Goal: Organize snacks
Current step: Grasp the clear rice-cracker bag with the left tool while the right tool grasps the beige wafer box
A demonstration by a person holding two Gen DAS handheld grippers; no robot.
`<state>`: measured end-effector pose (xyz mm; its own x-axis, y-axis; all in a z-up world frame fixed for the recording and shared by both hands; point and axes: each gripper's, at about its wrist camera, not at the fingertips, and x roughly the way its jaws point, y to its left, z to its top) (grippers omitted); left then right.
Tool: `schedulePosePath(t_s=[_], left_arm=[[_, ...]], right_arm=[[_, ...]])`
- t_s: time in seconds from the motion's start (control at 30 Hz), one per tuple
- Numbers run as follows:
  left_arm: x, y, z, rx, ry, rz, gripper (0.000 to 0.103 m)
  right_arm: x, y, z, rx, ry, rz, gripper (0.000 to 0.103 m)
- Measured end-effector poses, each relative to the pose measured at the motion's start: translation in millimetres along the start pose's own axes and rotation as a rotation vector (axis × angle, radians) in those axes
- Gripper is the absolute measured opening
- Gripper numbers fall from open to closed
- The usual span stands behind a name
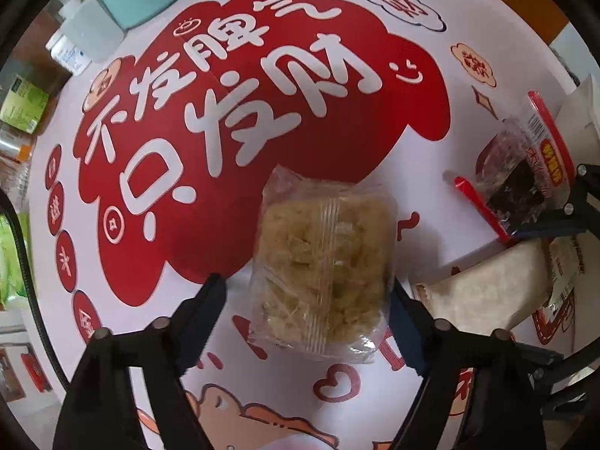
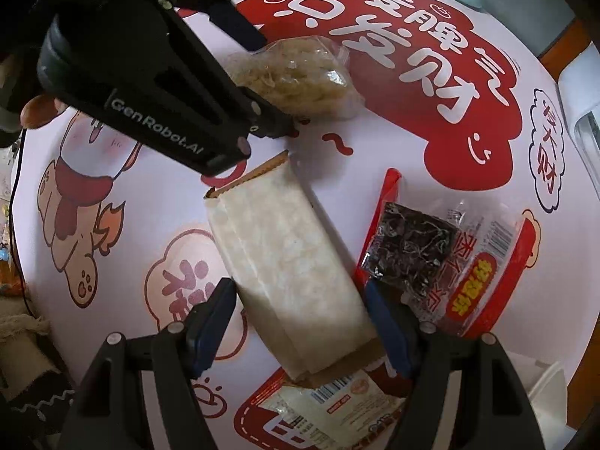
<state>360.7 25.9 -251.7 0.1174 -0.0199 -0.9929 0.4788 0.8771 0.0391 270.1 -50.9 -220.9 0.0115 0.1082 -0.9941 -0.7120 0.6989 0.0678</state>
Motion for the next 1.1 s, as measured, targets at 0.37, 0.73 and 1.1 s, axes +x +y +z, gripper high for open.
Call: schedulePosePath(t_s=[0.37, 0.73, 1.1], left_arm=[[-7.3, 3.6, -19.1, -0.065, -0.008, 0.030, 0.055], [-69.2, 11.3, -97.1, -0.131, -0.100, -0.011, 0.054], [-141.9, -26.8, -156.1, -0.100, -0.211, -0.037, 0.054]], right_arm=[[-3.2, 38.8, -7.1, 0.023, -0.040, -0.099, 0.064], [-46.2, 90.0, -54.6, 0.179, -0.178, -0.069, 0.060], [-106.3, 110.0, -111.8, 0.479, -0.401, -0.081, 0.060]])
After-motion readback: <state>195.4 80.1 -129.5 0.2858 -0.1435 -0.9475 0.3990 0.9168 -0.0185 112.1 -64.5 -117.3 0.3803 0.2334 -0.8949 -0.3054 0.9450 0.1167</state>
